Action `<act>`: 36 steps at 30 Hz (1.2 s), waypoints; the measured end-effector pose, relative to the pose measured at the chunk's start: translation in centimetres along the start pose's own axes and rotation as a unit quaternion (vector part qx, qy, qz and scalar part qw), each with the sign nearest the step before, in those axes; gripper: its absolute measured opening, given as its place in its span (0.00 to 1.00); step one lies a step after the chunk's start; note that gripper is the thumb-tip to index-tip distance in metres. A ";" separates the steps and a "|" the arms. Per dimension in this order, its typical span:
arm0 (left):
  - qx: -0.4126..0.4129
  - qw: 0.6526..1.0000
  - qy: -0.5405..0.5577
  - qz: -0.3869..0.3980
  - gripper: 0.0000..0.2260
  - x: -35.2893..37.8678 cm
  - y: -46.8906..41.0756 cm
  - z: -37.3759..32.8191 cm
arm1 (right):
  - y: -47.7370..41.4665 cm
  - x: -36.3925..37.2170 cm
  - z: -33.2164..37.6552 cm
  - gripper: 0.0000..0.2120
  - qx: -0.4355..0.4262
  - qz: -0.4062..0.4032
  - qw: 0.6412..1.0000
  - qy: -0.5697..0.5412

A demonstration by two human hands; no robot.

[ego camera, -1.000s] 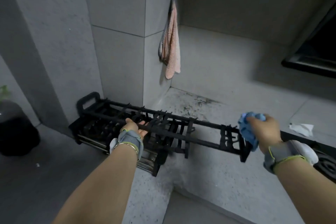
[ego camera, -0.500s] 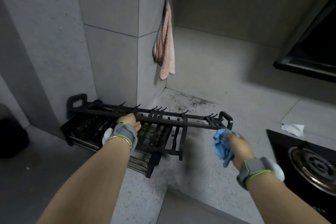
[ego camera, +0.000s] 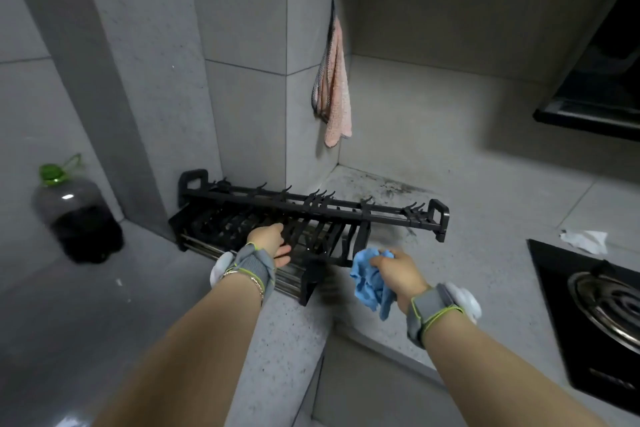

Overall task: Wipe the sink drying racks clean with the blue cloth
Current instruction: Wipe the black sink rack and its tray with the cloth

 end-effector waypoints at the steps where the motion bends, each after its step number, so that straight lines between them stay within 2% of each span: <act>1: -0.004 1.000 -0.011 0.003 0.18 -0.1 0.3 0.4 | 0.1 0.4 0.1 0.06 -0.005 0.002 1.000 -0.004; 6: 0.013 0.999 -0.031 -0.028 0.17 -4.5 5.0 3.3 | 3.0 5.7 1.7 0.09 -0.047 0.064 0.997 -0.003; 9: 0.025 0.996 -0.029 -0.083 0.10 -9.9 8.0 5.6 | 6.8 11.7 2.9 0.06 -0.075 0.162 0.984 -0.004; 12: 0.017 0.992 -0.014 -0.126 0.06 -15.5 11.0 8.2 | 11.2 17.6 3.4 0.15 -0.092 0.251 0.964 -0.006; 14: 0.011 0.989 -0.017 -0.143 0.06 -18.3 12.9 9.7 | 13.2 20.0 3.4 0.18 -0.094 0.272 0.958 -0.004; 16: 0.009 0.983 0.009 -0.184 0.06 -23.2 15.5 12.0 | 16.7 23.5 3.2 0.16 -0.099 0.321 0.942 -0.007; 18: 0.006 0.971 0.052 -0.231 0.09 -28.7 19.1 14.7 | 21.6 27.7 2.5 0.14 -0.119 0.401 0.908 0.028; 20: 0.004 0.963 0.064 -0.263 0.08 -32.0 21.1 16.5 | 24.2 29.5 2.2 0.14 -0.125 0.422 0.897 0.054; 22: 0.002 0.947 0.092 -0.308 0.06 -36.4 24.7 19.5 | 29.0 32.9 0.9 0.13 -0.119 0.474 0.870 0.072; 23: 0.002 0.946 0.097 -0.309 0.06 -36.8 25.2 19.5 | 29.1 33.1 0.9 0.12 -0.124 0.471 0.869 0.082; 28: -0.049 0.912 0.134 -0.384 0.16 -46.3 33.0 28.1 | 41.3 39.1 -1.9 0.09 -0.144 0.565 0.802 0.130; 30: -0.076 0.903 0.159 -0.392 0.18 -49.7 35.6 32.9 | 47.0 41.1 -3.1 0.02 -0.151 0.590 0.780 0.144; 33: -0.095 0.904 0.180 -0.376 0.18 -52.6 37.4 37.9 | 52.6 43.0 -5.3 0.12 -0.147 0.605 0.763 0.172; 36: -0.100 0.894 0.206 -0.386 0.17 -56.6 39.7 42.7 | 58.8 45.4 -7.8 0.06 -0.144 0.618 0.748 0.193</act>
Point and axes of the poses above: each hand's wrist, its own y-axis away from the middle knuckle, its own x-axis out of the palm, z = x × y, the point moved 8 cm from there along -y, towards the middle knuckle, and after that the axes turned 11 degrees about -x, right-handed, at the moved point
